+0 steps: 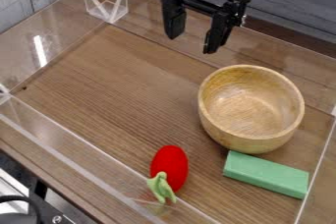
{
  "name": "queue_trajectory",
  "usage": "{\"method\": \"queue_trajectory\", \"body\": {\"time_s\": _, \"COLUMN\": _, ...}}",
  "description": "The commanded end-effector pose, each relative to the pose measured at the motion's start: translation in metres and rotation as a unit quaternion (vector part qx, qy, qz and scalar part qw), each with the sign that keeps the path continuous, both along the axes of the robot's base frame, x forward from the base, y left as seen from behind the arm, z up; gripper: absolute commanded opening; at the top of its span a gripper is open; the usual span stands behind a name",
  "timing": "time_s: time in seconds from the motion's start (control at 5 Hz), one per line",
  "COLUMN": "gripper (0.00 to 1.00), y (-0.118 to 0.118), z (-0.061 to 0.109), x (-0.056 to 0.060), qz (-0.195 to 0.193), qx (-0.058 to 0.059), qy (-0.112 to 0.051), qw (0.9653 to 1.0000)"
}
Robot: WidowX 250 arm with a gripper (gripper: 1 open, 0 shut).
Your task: Move the red object to the right side of the table
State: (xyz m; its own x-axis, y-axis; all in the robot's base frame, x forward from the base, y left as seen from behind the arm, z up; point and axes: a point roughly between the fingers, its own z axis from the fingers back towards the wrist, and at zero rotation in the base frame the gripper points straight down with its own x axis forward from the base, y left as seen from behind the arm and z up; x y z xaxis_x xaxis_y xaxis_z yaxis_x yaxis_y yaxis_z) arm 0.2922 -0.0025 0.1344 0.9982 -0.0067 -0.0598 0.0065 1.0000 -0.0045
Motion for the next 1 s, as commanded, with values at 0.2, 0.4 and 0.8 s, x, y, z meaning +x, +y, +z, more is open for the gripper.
{"method": "queue_trajectory", "body": {"time_s": 0.2, "gripper": 1.0, "y": -0.004, "z": 0.013, "x": 0.016, "qz": 0.001, "qx": -0.001, "qy": -0.004, "qw": 1.0}}
{"method": "queue_trajectory", "body": {"time_s": 0.4, "gripper": 1.0, "y": -0.008, "z": 0.013, "x": 0.014, "qz": -0.024, "qx": -0.005, "qy": 0.007, "qw": 0.9997}}
{"method": "queue_trajectory", "body": {"time_s": 0.8, "gripper": 1.0, "y": -0.014, "z": 0.019, "x": -0.013, "qz": -0.036, "qx": -0.01, "qy": 0.003, "qw": 0.9993}}
